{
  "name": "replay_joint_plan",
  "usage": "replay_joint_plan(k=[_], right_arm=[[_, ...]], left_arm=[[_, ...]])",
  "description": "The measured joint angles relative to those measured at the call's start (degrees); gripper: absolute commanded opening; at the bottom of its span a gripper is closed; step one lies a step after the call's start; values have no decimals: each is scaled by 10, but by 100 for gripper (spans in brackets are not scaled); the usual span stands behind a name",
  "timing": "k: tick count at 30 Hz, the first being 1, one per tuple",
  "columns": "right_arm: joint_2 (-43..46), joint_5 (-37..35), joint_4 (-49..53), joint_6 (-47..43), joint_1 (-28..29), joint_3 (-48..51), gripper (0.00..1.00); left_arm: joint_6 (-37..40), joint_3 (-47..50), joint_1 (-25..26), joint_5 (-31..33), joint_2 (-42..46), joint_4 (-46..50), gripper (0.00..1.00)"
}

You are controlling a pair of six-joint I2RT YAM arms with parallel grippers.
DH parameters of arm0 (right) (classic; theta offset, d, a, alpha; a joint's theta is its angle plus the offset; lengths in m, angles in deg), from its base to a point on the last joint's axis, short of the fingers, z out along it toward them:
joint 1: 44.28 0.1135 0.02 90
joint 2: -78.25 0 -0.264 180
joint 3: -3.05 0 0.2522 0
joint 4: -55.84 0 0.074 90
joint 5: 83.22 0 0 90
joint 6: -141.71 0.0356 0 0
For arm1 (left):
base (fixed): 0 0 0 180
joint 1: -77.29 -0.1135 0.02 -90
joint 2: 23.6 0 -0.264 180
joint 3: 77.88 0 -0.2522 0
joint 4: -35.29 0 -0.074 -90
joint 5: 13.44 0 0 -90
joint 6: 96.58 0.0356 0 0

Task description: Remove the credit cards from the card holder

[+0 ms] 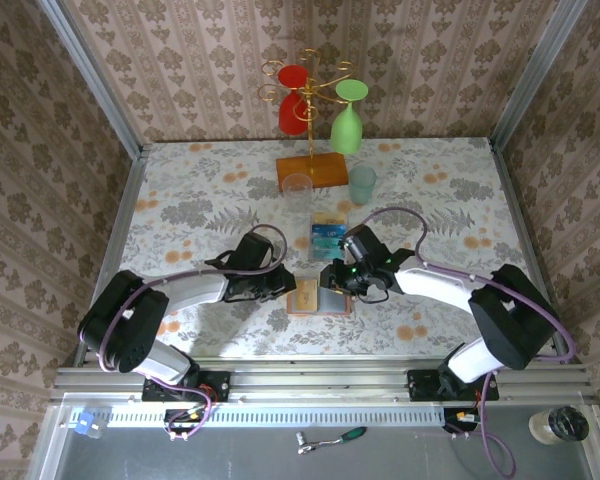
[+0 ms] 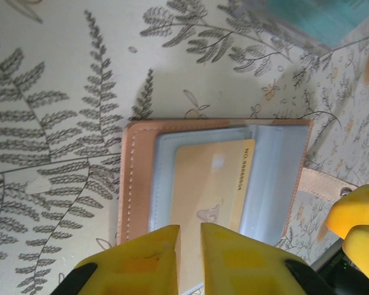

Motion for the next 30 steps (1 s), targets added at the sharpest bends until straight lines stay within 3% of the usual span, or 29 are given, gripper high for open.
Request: replay_joint_plan(k=[10,30], right_arm=[[-39,9,-14,3,10,-7,28],[-99,34,-37,4,21,-41,28]], left_arm=[[0,11,1,-2,-11,-17,5],[-1,28,1,-2,-16,-35,4]])
